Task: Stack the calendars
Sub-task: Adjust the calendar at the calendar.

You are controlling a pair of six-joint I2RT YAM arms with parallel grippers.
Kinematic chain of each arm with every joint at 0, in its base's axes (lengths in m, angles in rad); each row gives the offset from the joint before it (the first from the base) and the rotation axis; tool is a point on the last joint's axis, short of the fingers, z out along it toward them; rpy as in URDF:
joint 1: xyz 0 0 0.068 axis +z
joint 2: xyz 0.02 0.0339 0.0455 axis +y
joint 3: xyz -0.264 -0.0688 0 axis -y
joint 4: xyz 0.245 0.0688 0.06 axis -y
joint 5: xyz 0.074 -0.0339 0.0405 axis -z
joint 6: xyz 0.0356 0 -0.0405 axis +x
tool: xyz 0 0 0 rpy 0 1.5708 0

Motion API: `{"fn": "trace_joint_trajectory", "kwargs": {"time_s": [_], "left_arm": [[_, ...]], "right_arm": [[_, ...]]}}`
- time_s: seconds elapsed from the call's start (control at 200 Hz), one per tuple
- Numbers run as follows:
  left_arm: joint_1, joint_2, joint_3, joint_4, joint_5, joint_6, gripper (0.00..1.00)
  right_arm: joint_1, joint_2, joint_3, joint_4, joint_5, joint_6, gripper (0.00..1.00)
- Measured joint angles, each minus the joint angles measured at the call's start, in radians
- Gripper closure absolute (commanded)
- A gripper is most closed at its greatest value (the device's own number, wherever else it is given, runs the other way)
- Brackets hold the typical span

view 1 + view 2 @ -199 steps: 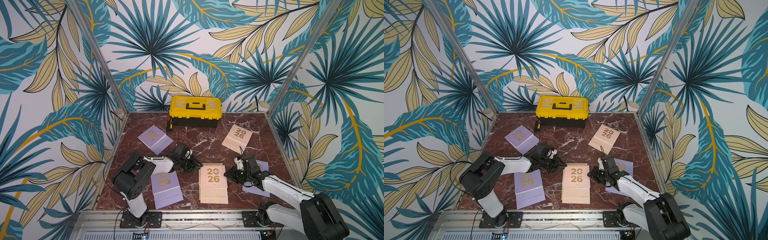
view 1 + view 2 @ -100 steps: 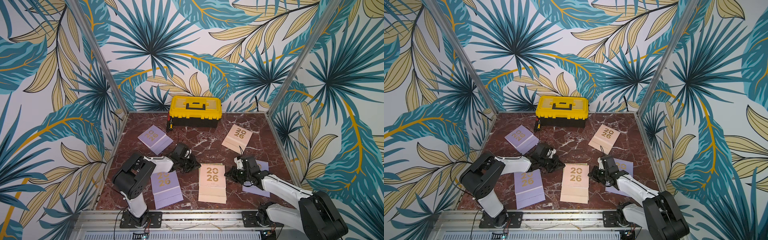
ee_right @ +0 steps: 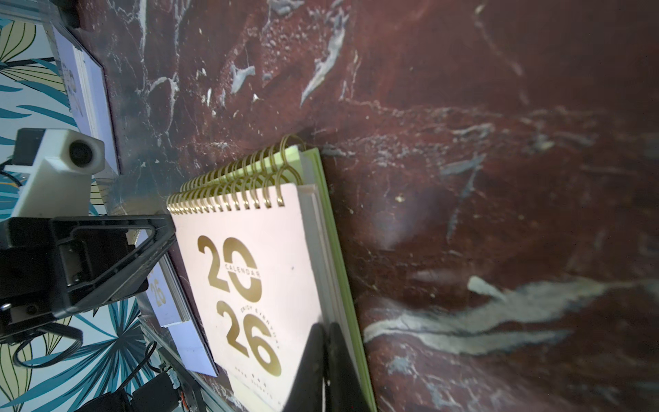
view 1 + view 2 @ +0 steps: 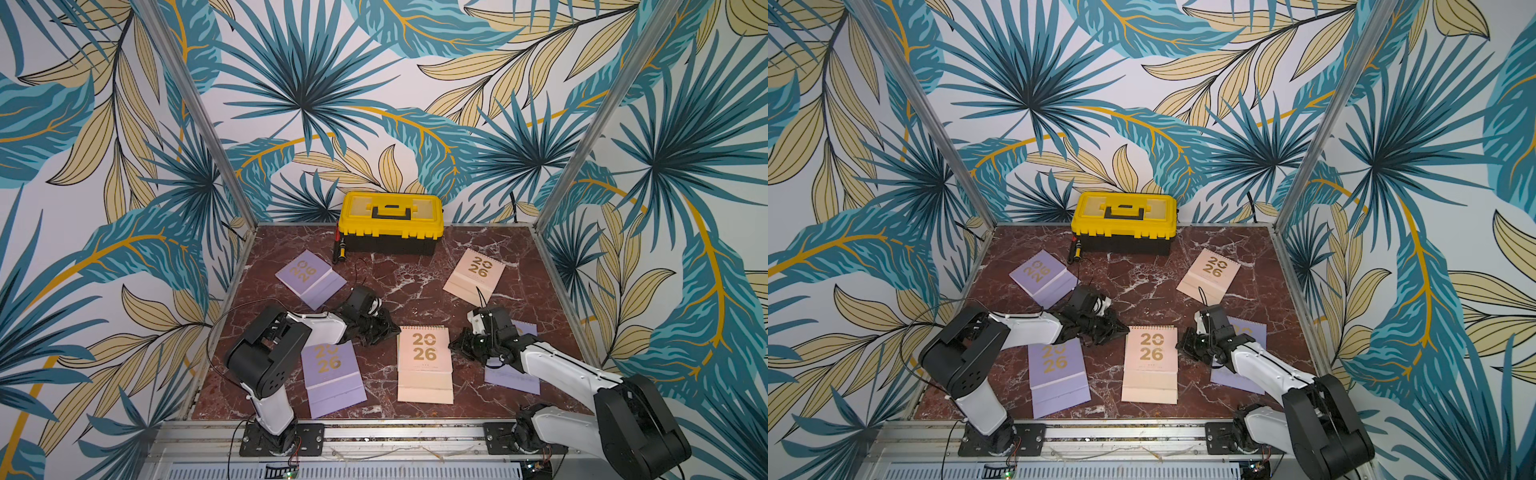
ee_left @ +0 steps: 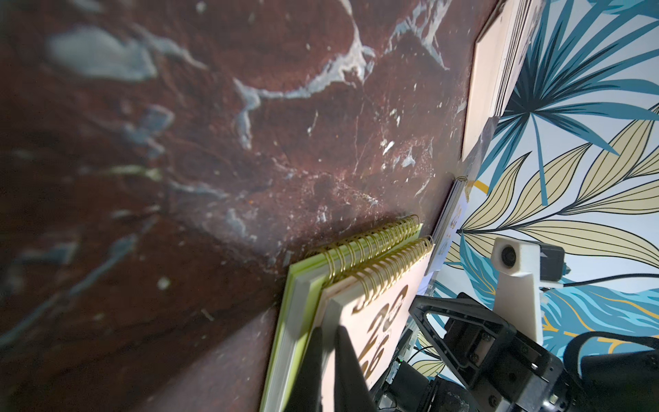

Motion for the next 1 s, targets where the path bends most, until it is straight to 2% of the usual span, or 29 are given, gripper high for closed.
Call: {"fn": "trace_joint_trajectory", "kwargs": {"time_s": [1.001], "left_arm": [[0.004, -0.042, -0.024, -0.013, -0.023, -0.004, 0.91]], "right_arm": [[-0.001, 0.033, 0.058, -0.003, 0.002, -0.014, 0.94]]}}
